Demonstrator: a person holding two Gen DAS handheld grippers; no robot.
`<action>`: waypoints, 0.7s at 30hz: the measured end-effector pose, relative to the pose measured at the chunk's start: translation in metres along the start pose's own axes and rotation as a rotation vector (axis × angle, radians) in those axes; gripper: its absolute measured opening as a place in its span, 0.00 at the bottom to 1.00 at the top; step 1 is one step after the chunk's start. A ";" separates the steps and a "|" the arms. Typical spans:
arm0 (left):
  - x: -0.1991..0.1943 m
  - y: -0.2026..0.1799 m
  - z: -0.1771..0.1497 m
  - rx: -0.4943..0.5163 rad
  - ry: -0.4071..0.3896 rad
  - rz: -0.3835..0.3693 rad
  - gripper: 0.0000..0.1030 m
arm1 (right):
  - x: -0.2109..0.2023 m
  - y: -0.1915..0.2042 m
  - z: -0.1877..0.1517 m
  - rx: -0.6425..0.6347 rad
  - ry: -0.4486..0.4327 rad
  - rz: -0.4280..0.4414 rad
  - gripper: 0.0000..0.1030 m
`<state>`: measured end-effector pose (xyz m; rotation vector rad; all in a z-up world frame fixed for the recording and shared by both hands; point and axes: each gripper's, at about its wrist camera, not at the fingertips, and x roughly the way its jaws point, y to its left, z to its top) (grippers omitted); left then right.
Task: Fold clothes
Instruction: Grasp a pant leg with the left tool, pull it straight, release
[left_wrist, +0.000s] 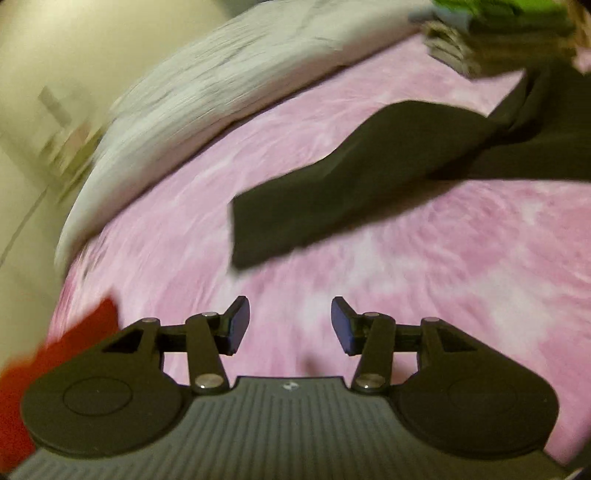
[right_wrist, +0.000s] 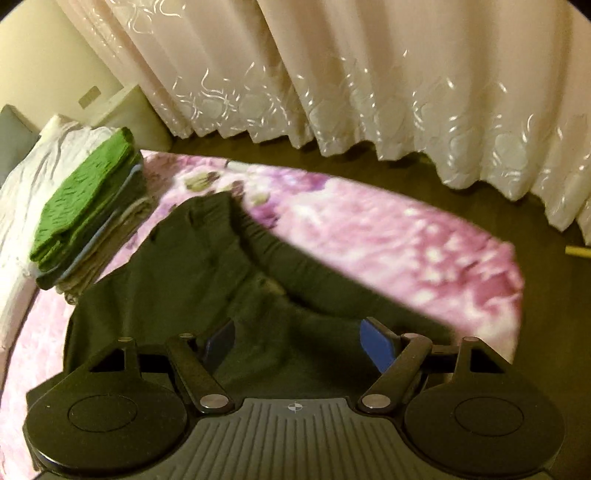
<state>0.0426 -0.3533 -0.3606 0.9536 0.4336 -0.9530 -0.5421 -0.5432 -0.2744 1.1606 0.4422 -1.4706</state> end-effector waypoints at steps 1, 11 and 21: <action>0.015 -0.002 0.005 0.051 -0.006 0.002 0.43 | 0.004 0.005 -0.002 0.016 0.006 -0.005 0.75; 0.099 0.018 0.060 0.319 -0.060 -0.081 0.05 | 0.034 0.027 -0.016 0.187 0.034 -0.055 0.75; 0.160 0.175 0.220 -0.582 -0.012 -0.220 0.34 | 0.049 0.061 -0.024 0.208 0.045 -0.045 0.75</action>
